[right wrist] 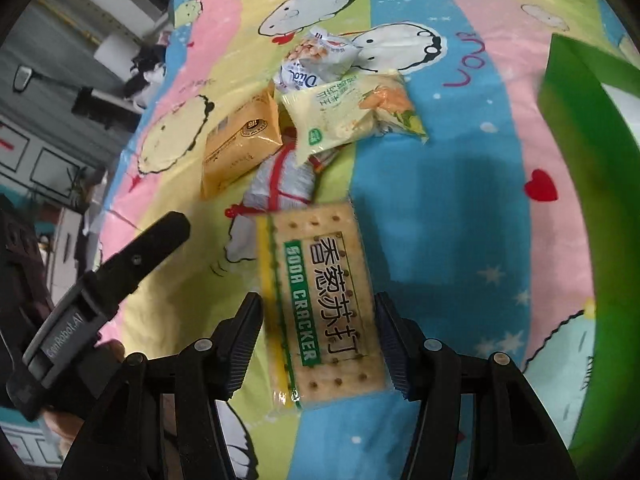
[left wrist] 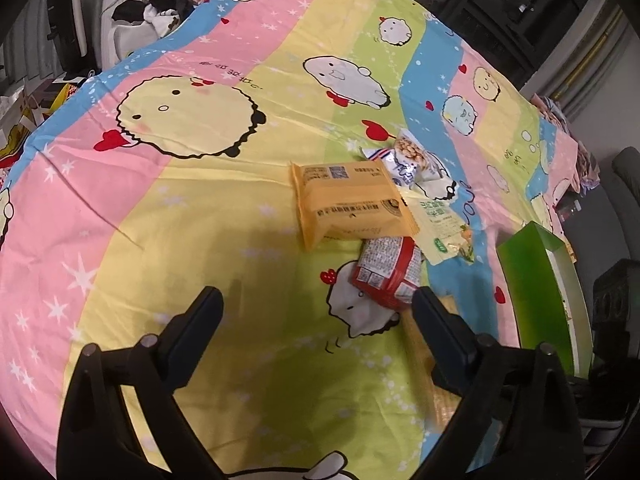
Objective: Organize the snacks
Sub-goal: 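Grasp the soda cracker pack with the right tool, then carry the soda cracker pack into the green box and lower it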
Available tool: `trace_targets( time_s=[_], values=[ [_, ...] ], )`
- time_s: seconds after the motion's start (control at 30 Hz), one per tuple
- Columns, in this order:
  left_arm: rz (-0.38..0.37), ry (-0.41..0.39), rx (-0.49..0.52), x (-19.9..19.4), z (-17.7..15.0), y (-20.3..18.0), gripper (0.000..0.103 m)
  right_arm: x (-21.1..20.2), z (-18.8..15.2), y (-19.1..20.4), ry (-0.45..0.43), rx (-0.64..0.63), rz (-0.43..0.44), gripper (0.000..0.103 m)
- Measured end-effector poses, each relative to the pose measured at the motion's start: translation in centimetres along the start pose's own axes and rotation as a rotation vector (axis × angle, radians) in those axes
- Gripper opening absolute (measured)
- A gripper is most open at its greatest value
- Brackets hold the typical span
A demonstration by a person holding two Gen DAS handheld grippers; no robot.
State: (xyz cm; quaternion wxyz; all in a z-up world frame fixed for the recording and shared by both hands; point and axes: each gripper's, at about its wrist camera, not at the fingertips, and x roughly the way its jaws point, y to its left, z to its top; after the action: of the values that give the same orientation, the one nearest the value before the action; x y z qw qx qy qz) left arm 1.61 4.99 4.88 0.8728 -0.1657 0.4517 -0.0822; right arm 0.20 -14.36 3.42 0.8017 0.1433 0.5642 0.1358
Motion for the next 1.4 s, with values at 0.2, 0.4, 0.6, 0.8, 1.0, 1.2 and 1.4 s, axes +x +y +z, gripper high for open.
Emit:
trace_targets(
  time_s=[0.2,0.4,0.6,0.8,1.0,1.2,1.4],
  values=[
    [-0.049,0.04,0.044,0.2,-0.8,-1.3,0.07,-3.5,0.0,-1.9,-0.141,0.063,0.095,0.059],
    [-0.199,0.136,0.099,0.4,-2.7,-4.1,0.054,-5.1,-0.2,-3.0,-0.198,0.096,0.126,0.052],
    [-0.263,0.231,0.125,1.6,-4.5,-6.1,0.045,-3.4,-0.3,-3.1,-0.128,0.097,0.167,0.041],
    [-0.233,0.228,0.149,2.1,-5.1,-6.6,0.045,-1.1,-0.2,-3.7,-0.042,0.139,0.219,0.041],
    [-0.22,0.22,0.16,2.6,-5.1,-6.6,0.04,0.4,-0.3,-3.5,-0.012,0.123,0.16,0.041],
    [-0.211,0.198,0.18,2.6,-5.3,-6.8,0.039,0.8,-0.4,-3.5,-0.029,0.123,0.148,0.041],
    [-0.225,0.133,0.203,1.2,-4.8,-7.5,0.039,-1.0,-0.6,-2.7,-0.083,0.103,0.136,0.041]
  ],
)
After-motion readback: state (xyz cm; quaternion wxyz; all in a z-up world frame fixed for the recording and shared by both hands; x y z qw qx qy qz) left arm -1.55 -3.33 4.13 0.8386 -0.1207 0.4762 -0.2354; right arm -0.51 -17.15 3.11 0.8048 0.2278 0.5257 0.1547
